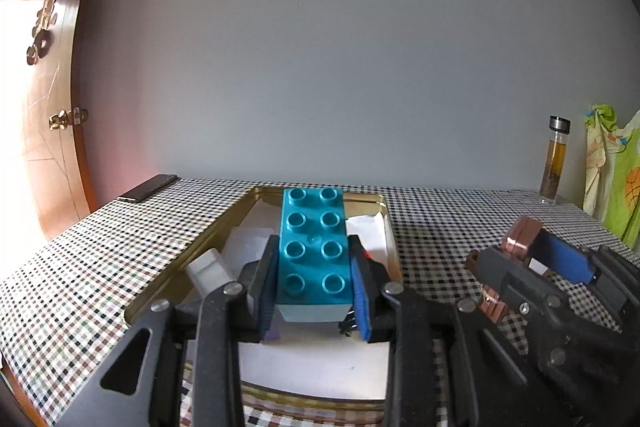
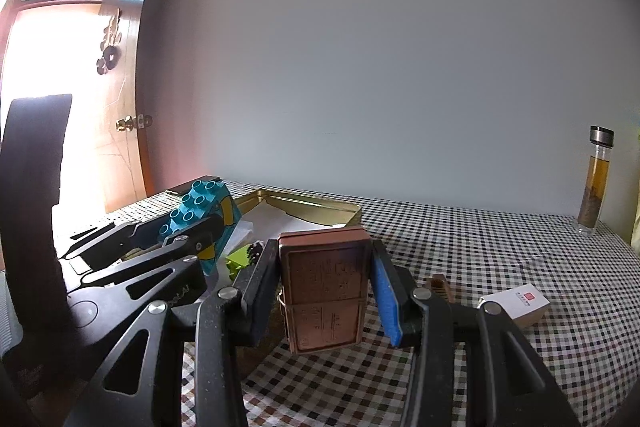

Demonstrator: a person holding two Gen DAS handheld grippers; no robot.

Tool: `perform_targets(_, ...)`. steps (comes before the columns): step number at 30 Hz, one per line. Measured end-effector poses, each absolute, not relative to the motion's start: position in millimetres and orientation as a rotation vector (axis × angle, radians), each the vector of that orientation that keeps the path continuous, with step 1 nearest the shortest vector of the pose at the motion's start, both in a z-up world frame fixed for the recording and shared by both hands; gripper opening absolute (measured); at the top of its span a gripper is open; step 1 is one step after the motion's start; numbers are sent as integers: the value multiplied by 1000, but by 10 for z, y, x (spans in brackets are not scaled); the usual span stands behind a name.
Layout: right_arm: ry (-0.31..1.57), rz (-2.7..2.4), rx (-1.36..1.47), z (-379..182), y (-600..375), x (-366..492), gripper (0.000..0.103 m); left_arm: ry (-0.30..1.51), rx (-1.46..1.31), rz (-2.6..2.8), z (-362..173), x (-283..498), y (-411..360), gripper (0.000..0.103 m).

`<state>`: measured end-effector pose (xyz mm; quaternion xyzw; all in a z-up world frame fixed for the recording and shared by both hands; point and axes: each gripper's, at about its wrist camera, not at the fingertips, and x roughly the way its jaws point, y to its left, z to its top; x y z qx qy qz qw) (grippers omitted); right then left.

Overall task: Organize rigid objects
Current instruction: 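Lift and carry the teal brick and copper case over the tin with both grippers, then lower the teal brick and copper case into the tin with both grippers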

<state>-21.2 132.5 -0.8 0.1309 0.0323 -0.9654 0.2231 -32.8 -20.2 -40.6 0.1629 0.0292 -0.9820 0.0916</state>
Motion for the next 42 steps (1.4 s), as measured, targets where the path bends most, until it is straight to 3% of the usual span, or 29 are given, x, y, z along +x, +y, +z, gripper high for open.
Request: perform_targets(42,119,-2565,380,1,833,-262,47,136,526,-2808,-445,-285,-810,31)
